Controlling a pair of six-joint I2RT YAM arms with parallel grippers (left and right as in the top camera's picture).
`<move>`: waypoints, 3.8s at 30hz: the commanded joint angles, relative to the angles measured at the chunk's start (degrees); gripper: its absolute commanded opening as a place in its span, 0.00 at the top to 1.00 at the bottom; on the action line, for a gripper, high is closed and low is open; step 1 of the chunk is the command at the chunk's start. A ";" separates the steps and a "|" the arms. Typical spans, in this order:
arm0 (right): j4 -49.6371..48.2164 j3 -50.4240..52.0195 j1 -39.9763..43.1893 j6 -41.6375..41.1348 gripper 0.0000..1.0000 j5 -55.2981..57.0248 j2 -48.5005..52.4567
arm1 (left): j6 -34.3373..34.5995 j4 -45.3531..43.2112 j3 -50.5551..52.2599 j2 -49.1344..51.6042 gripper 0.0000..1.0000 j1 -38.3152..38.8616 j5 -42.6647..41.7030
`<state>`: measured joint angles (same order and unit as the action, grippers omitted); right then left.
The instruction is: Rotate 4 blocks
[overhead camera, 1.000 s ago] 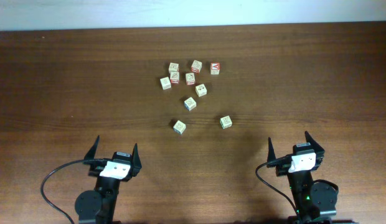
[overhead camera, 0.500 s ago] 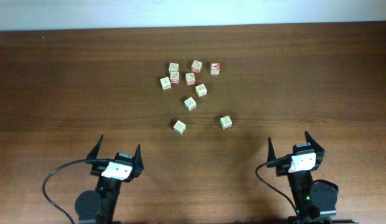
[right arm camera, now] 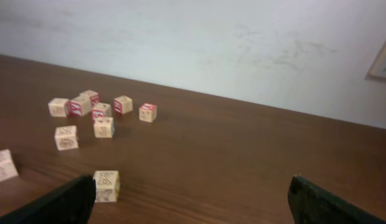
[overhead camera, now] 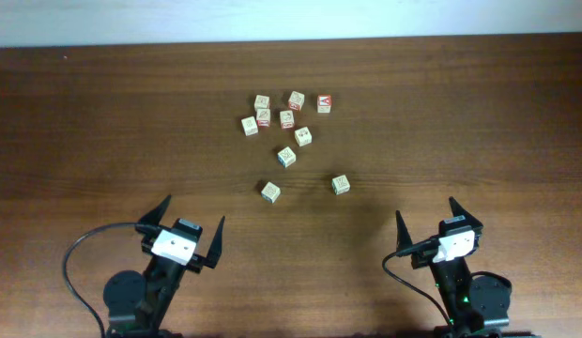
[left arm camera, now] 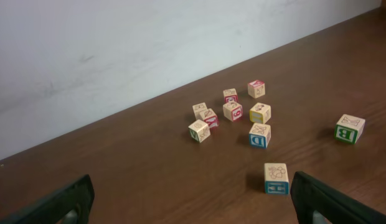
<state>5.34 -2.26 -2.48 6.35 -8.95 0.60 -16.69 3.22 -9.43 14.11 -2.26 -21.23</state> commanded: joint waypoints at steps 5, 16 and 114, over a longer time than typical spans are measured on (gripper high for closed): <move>7.82 -23.04 0.31 -2.78 0.01 -11.87 20.81 | 0.63 16.39 -33.05 32.61 0.01 0.24 -9.49; 35.23 -60.00 0.26 -2.78 0.02 -21.68 68.37 | 0.61 49.59 -69.83 73.02 0.01 0.24 -9.60; 30.67 -84.52 -43.25 -59.39 0.50 9.75 119.14 | 30.38 43.95 -75.06 85.53 0.01 2.47 26.67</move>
<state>35.92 -86.39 -45.54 -51.92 -1.54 118.48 13.13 47.29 -83.79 99.46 0.34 4.99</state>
